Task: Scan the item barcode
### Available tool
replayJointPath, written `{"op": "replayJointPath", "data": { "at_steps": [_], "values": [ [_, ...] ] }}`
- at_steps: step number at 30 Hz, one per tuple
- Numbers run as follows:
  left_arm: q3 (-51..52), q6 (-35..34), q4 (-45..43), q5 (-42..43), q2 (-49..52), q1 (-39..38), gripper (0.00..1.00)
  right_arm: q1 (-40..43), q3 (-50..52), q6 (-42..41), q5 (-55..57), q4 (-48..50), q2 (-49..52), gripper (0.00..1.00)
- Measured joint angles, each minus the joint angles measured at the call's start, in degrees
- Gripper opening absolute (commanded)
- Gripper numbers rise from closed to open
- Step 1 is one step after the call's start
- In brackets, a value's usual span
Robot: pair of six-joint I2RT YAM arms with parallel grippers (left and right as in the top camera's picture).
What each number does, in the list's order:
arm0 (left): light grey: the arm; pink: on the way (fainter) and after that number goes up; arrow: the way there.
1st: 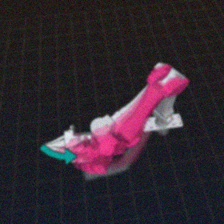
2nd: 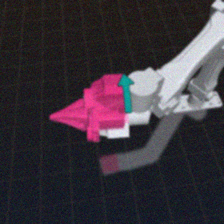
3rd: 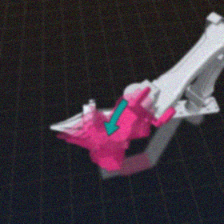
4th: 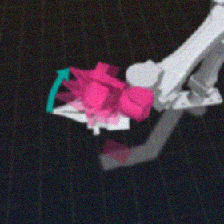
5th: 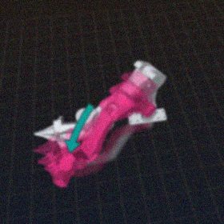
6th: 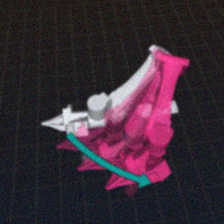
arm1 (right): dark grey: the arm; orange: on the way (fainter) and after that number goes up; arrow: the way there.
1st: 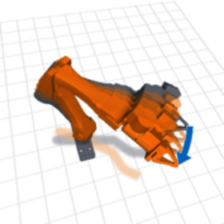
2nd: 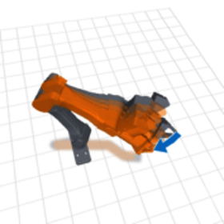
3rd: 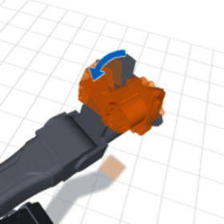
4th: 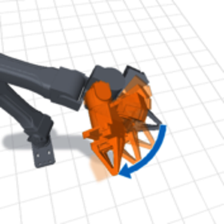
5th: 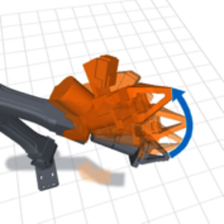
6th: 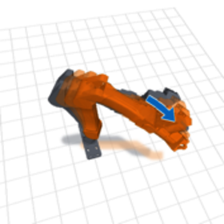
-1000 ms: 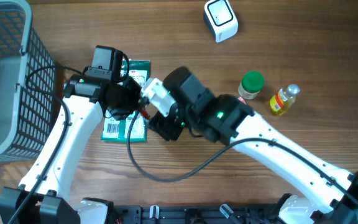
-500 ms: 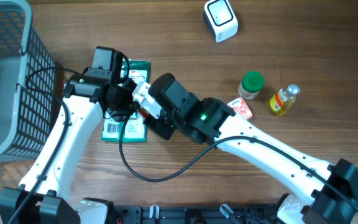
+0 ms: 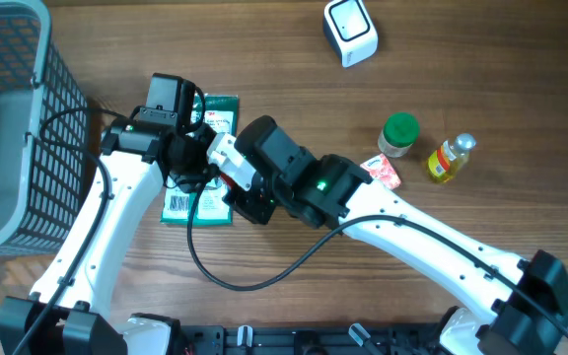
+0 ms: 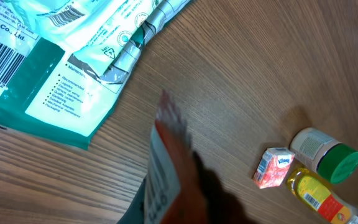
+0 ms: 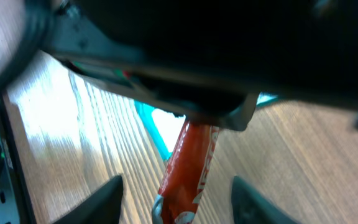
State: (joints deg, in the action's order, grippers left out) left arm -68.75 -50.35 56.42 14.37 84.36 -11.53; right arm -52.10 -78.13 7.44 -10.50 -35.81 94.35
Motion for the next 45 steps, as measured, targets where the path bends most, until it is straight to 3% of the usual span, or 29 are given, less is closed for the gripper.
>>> {"op": "replayJointPath", "data": {
  "at_steps": [3, 6, 7, 8, 9, 10, 18, 24, 26, 30, 33, 35, 38, 39, 41, 45],
  "values": [
    [0.0, -0.17, -0.04, 0.0, 0.0, 0.0, 0.04, 0.0, 0.0, -0.2, 0.0, -0.2, 1.66, 0.08],
    [0.0, -0.17, -0.07, 0.0, 0.0, 0.0, 0.05, 0.0, 0.0, -0.2, 0.0, -0.15, 1.99, 0.04],
    [0.0, -0.2, -0.13, -0.02, 0.0, 0.0, 0.15, 0.0, 0.0, -0.24, 0.0, -0.15, 1.99, 0.04],
    [0.0, -0.2, -0.52, 0.0, 0.0, 0.0, 0.33, 0.02, 0.0, -0.52, 0.0, -0.11, 1.99, 0.04],
    [0.0, -0.44, -1.07, -0.13, 0.0, -0.02, 0.63, 0.07, 0.0, -0.94, 0.0, 0.02, 1.99, 0.04],
    [0.0, -0.24, -1.73, -0.42, 0.0, -0.02, 1.0, 0.26, 0.0, -1.75, -0.02, 0.09, 1.99, 0.04],
    [0.02, 3.54, -10.73, -1.25, 0.0, 1.9, 1.0, 4.61, -0.02, -4.55, -6.29, 0.22, 1.9, 0.04],
    [0.0, 3.8, -17.75, -0.81, -1.77, 10.25, 1.0, 13.7, 0.0, -5.01, -21.0, -9.55, 1.86, 0.04],
    [0.0, 3.8, -18.56, -0.79, -1.97, 13.35, 1.0, 17.11, 0.0, -2.19, -27.58, -12.61, 1.86, 0.04],
    [0.0, 3.8, -18.73, -0.85, -1.97, 19.06, 1.0, 24.2, 0.0, 12.66, -45.68, -24.3, 1.86, 0.04],
    [0.0, 4.81, -18.88, -1.75, -1.97, 21.22, 1.0, 26.53, 0.0, 20.0, -51.63, -29.0, 1.86, 0.04],
    [0.0, 8.94, -20.2, -2.51, -1.97, 21.64, 1.0, 26.88, 0.0, 22.77, -54.36, -30.75, 1.86, 0.04],
    [0.0, 18.6, -20.63, -2.62, -1.97, 21.66, 0.83, 26.86, 0.0, 24.96, -58.07, -33.62, 1.86, 0.04],
    [0.0, 22.97, -20.68, -2.69, -1.97, 21.59, 1.0, 26.86, 0.0, 25.66, -59.04, -35.17, 1.86, 0.04],
    [0.0, 29.07, -20.7, -2.8, -1.97, 21.55, 1.0, 26.86, 0.0, 26.38, -59.84, -36.89, 1.86, 0.04],
    [0.0, 34.12, -20.37, -2.82, -1.97, 21.55, 1.0, 26.86, 0.0, 29.9, -60.26, -41.29, 1.86, 0.04]
  ]
}}
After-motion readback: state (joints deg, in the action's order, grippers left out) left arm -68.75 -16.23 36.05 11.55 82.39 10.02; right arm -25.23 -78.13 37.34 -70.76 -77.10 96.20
